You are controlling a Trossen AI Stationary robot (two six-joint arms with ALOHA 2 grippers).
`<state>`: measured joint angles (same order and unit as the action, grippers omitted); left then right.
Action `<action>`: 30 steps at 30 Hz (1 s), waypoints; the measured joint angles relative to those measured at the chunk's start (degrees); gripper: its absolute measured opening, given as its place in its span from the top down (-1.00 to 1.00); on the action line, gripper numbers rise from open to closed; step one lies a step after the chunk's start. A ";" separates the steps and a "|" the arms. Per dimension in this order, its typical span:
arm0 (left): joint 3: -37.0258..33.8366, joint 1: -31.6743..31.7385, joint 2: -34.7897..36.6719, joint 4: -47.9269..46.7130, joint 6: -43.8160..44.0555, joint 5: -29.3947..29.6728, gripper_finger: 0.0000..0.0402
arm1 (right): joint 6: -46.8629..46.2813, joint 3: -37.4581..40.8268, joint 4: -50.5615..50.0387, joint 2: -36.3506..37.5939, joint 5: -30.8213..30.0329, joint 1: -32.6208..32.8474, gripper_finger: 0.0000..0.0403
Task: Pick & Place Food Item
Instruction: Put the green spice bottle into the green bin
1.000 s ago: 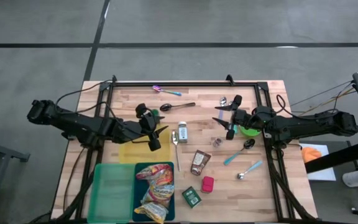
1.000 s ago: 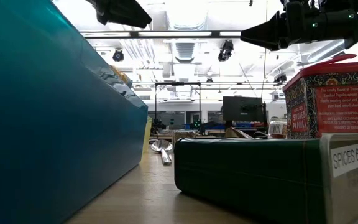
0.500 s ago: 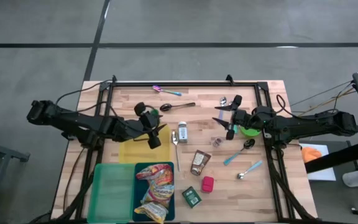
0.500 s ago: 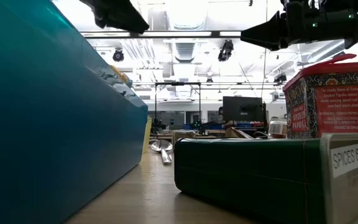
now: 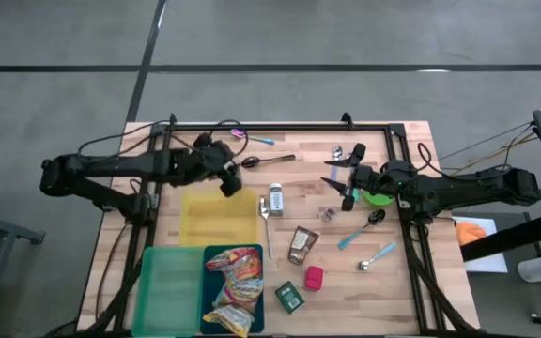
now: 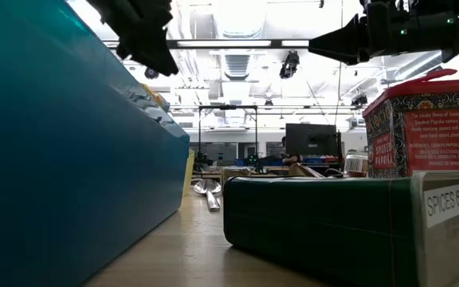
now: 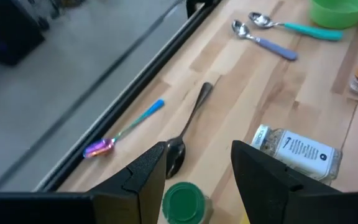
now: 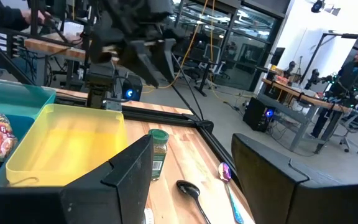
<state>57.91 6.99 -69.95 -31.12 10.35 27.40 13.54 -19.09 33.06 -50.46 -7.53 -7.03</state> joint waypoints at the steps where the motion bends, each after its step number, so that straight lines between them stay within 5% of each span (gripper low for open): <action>1: 0.00 1.30 -0.01 -0.38 0.02 -1.42 0.09 | 0.00 0.00 0.01 0.00 0.00 0.00 -0.07; 15: 0.38 9.14 -5.67 -4.57 0.78 -9.45 0.05 | 0.00 0.00 -0.01 0.00 0.00 0.00 -0.07; 24: 0.70 10.79 -8.19 -5.71 3.23 -9.67 -0.49 | 0.00 0.00 -0.02 0.00 0.00 0.00 -0.07; 30: 0.74 11.23 -9.89 -9.08 5.27 -10.10 -0.67 | 0.00 0.00 -0.01 0.00 0.00 0.00 -0.07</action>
<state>58.65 18.22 -79.84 -40.19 15.62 17.30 13.54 -19.09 33.06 -50.46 -7.53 -7.03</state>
